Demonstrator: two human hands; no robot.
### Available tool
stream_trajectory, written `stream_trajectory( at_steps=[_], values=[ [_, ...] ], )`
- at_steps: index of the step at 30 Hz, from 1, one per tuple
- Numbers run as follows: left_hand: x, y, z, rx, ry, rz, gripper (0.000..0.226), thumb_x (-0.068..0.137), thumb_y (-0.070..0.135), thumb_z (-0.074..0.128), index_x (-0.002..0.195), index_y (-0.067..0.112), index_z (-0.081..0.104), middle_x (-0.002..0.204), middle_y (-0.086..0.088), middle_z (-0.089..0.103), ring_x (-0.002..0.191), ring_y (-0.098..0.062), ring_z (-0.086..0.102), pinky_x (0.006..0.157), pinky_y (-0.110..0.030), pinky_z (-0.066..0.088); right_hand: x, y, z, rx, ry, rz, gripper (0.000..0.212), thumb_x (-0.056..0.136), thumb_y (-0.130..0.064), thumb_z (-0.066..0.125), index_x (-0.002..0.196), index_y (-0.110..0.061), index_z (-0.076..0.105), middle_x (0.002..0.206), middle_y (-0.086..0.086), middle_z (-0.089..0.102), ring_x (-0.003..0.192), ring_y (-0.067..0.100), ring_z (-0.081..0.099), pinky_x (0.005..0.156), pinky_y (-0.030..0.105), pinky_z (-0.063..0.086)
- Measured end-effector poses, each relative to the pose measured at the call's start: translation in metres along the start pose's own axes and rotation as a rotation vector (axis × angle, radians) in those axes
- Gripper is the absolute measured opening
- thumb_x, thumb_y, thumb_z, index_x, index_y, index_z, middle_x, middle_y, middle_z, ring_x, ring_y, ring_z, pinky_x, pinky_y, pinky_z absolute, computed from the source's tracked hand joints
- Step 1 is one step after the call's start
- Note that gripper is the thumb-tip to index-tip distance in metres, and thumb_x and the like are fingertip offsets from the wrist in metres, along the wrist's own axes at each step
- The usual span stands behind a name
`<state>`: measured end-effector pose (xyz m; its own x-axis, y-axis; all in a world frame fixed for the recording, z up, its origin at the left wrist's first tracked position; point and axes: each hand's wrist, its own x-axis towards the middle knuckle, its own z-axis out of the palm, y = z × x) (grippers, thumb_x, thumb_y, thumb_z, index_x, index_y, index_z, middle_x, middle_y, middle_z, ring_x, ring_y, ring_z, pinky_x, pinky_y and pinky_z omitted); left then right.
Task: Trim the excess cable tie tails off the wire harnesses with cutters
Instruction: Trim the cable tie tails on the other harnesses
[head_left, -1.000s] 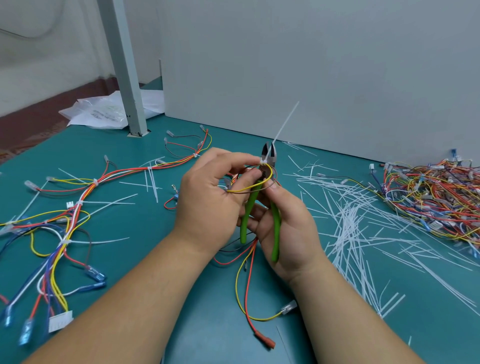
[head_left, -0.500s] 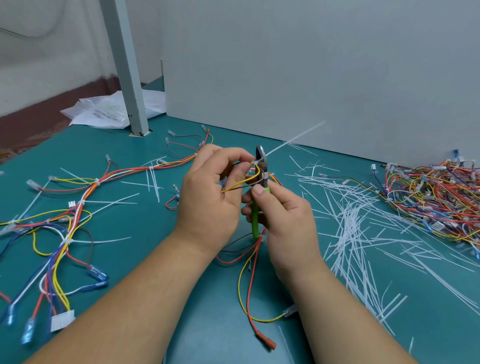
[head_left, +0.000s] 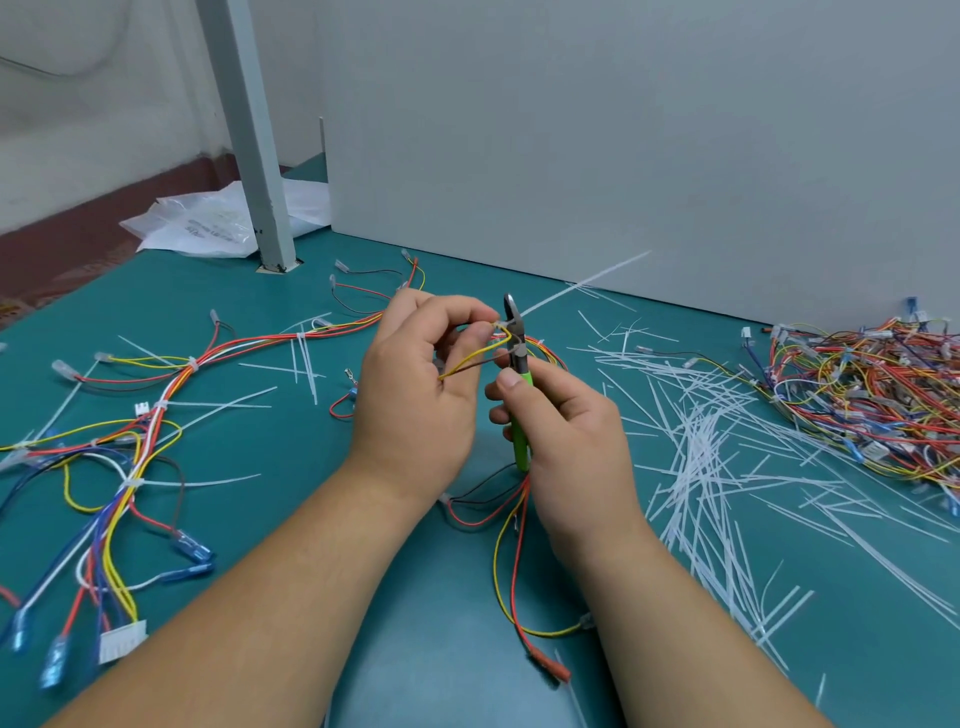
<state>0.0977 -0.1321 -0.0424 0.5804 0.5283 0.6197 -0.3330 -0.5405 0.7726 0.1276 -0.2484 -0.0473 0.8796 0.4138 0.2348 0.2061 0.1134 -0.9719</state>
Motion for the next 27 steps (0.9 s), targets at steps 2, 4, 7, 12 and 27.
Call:
stream_trajectory(
  at_steps=[2, 4, 7, 12, 27],
  values=[
    [-0.0013, 0.0017, 0.0005, -0.003, 0.010, 0.020, 0.015, 0.097, 0.003, 0.064, 0.097, 0.018, 0.068, 0.094, -0.003, 0.055, 0.084, 0.005, 0.056, 0.074, -0.004, 0.040, 0.0005, -0.0008, -0.0005, 0.040, -0.021, 0.064, 0.017, 0.088, -0.034, 0.064, 0.091, -0.028, 0.080, 0.084, -0.002, 0.071, 0.078, 0.016, 0.063, 0.071, 0.025, 0.049],
    [-0.0012, 0.0014, 0.0001, -0.007, 0.018, 0.029, 0.014, 0.096, 0.004, 0.065, 0.096, 0.018, 0.069, 0.094, -0.005, 0.056, 0.084, 0.006, 0.056, 0.074, -0.003, 0.040, 0.0008, -0.0004, -0.0002, 0.074, -0.051, 0.110, 0.019, 0.089, -0.034, 0.062, 0.088, -0.024, 0.078, 0.086, -0.001, 0.073, 0.080, 0.020, 0.066, 0.074, 0.034, 0.051],
    [-0.0003, -0.0009, -0.0004, 0.006, 0.008, 0.018, 0.015, 0.094, 0.008, 0.069, 0.097, 0.022, 0.071, 0.094, -0.002, 0.056, 0.083, -0.002, 0.057, 0.075, -0.006, 0.038, 0.0011, -0.0004, 0.0008, 0.066, -0.019, 0.116, 0.021, 0.087, -0.036, 0.062, 0.078, -0.021, 0.075, 0.078, 0.002, 0.070, 0.070, 0.021, 0.064, 0.068, 0.035, 0.053],
    [0.0005, -0.0004, -0.0012, -0.012, 0.004, 0.034, 0.020, 0.089, 0.011, 0.076, 0.099, 0.028, 0.072, 0.090, 0.001, 0.056, 0.081, -0.004, 0.057, 0.074, -0.007, 0.037, 0.0009, -0.0016, 0.0002, 0.100, -0.021, 0.114, 0.033, 0.089, -0.035, 0.063, 0.070, -0.009, 0.069, 0.069, 0.007, 0.062, 0.059, 0.020, 0.058, 0.056, 0.031, 0.049],
    [0.0023, -0.0006, -0.0026, -0.067, -0.042, 0.012, 0.022, 0.091, 0.011, 0.073, 0.094, 0.033, 0.070, 0.091, -0.004, 0.059, 0.083, -0.013, 0.060, 0.077, -0.011, 0.042, 0.0000, 0.0038, 0.0026, -0.023, 0.001, -0.057, 0.025, 0.091, -0.034, 0.063, 0.093, -0.053, 0.078, 0.079, 0.002, 0.055, 0.074, 0.020, 0.047, 0.072, 0.036, 0.039]
  ],
)
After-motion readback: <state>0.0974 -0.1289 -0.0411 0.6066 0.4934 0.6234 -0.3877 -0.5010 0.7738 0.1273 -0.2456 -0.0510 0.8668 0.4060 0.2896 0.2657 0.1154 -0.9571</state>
